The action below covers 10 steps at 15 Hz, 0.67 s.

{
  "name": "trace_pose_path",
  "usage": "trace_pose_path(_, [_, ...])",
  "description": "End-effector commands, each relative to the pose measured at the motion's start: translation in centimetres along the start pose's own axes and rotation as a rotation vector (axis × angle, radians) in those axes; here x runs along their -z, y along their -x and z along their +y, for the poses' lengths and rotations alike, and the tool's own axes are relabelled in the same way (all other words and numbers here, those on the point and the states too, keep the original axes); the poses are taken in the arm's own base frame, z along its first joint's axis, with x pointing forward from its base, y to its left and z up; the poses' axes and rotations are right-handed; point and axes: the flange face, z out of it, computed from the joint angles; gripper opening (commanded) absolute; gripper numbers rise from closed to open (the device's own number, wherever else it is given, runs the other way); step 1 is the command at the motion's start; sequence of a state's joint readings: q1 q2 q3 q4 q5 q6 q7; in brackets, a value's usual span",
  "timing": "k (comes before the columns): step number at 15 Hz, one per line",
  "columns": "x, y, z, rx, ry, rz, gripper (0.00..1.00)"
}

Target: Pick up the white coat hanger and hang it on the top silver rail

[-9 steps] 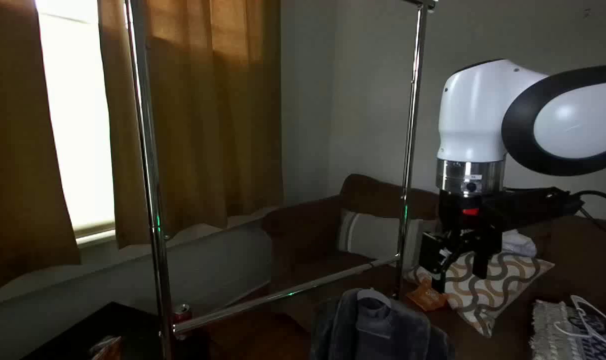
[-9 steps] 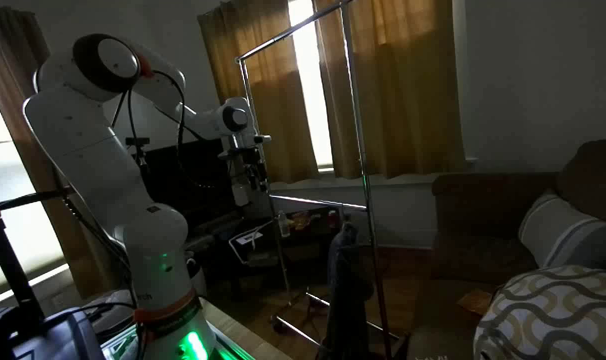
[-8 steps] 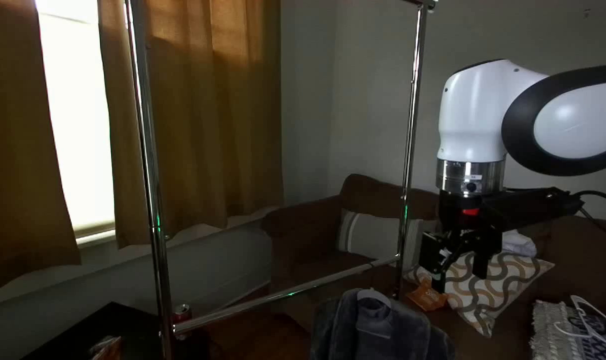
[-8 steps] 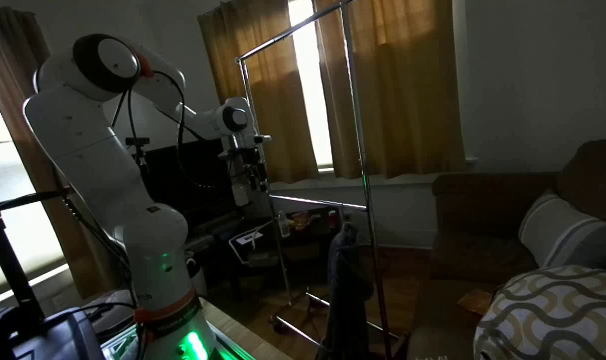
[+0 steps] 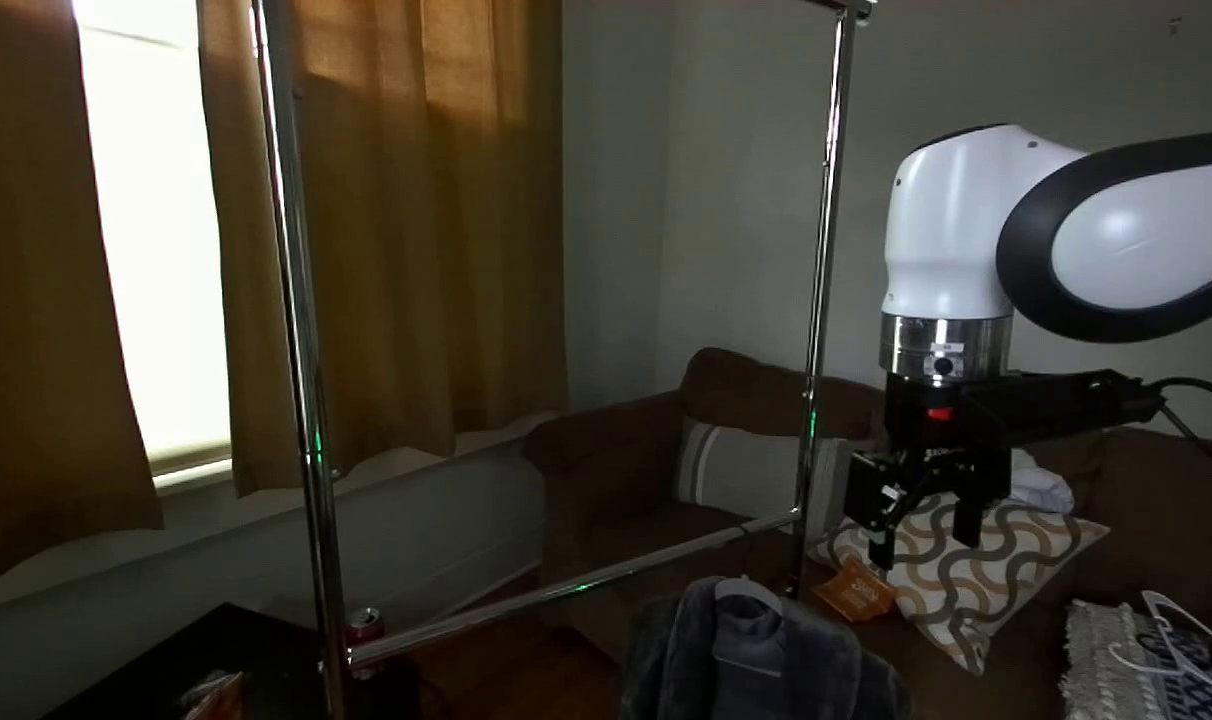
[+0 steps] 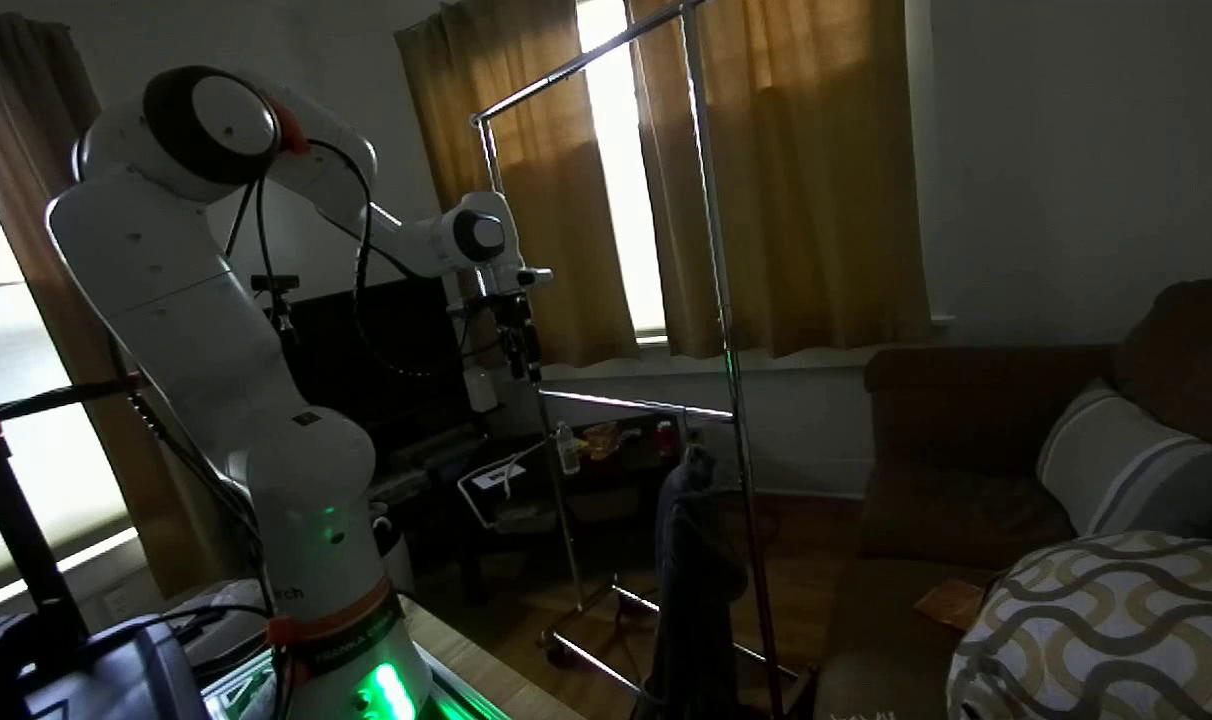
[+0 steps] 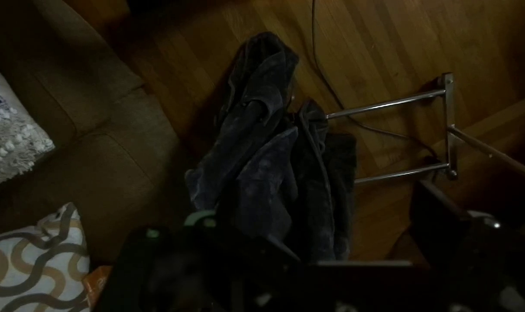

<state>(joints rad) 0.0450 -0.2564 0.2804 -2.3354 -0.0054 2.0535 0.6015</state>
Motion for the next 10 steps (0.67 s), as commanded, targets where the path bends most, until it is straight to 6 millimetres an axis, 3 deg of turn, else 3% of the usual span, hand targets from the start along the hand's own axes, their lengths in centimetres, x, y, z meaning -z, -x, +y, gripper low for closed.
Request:
trace_pose_path(1, [-1.3, -2.3, 6.0, -0.144, -0.006, -0.029, 1.00])
trace_pose_path(6, [-4.5, -4.6, 16.7, -0.357, -0.025, -0.089, 1.00])
trace_pose_path(10, [-8.0, -4.2, 23.5, -0.429, -0.039, -0.128, 1.00])
